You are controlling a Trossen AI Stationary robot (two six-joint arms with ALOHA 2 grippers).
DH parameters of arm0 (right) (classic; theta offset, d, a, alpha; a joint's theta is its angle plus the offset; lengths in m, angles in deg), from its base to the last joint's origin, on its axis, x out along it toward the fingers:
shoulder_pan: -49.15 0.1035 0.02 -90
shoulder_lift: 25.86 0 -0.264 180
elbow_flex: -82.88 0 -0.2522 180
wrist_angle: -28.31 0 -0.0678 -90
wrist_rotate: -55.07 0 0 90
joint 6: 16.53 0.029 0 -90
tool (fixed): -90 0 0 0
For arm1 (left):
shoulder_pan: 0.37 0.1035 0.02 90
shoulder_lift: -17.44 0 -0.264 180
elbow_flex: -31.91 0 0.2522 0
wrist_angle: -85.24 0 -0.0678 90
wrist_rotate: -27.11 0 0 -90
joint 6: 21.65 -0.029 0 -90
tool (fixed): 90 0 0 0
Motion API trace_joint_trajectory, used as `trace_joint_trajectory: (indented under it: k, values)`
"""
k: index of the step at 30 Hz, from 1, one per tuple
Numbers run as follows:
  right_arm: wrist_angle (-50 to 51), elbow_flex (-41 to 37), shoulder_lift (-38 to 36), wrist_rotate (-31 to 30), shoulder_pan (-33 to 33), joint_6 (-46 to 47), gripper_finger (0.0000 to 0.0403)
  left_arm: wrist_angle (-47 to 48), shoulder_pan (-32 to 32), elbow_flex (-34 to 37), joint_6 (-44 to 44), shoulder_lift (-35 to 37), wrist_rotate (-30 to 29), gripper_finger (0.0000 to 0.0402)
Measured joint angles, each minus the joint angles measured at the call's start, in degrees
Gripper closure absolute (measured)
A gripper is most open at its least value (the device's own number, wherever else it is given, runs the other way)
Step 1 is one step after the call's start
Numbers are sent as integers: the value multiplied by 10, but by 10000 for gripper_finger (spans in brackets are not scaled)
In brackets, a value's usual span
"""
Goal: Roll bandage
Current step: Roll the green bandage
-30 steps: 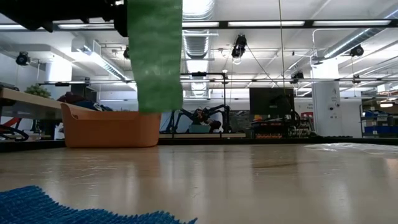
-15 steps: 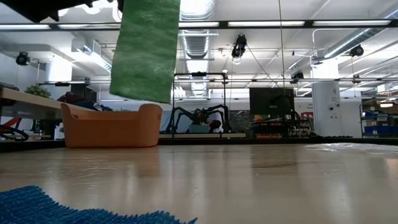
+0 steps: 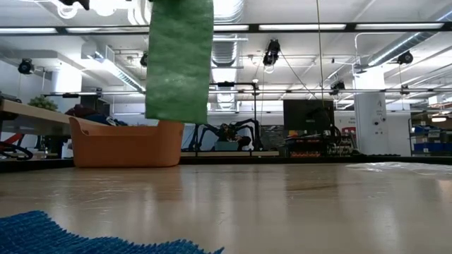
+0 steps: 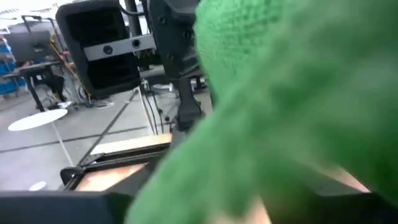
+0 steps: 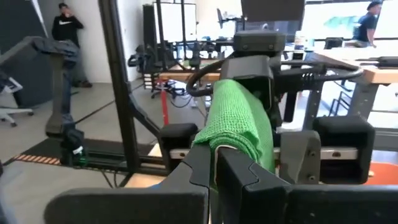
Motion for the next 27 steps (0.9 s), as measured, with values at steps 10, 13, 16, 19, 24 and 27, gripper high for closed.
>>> trace_joint_trajectory:
  k: [10, 13, 16, 19, 24, 27]
  values:
    - [51, -1, -11, -63, 44, -17, 401, 22, -40, 23, -20, 50, -40, 396]
    - [47, -1, -11, -72, 55, -24, 401, 15, -46, 31, -23, 65, -54, 393]
    - [35, -1, -11, -72, 64, -23, 401, 7, -47, 39, -29, 69, -55, 400]
    - [44, -1, -11, -56, 68, -8, 401, -15, -47, 40, -36, 69, -68, 400]
    - [57, -1, -11, 4, 68, 27, 401, -45, -47, 40, -59, 69, -84, 401]
    - [46, -2, -11, 11, 72, 27, 401, -61, -47, 40, -72, 69, -83, 401]
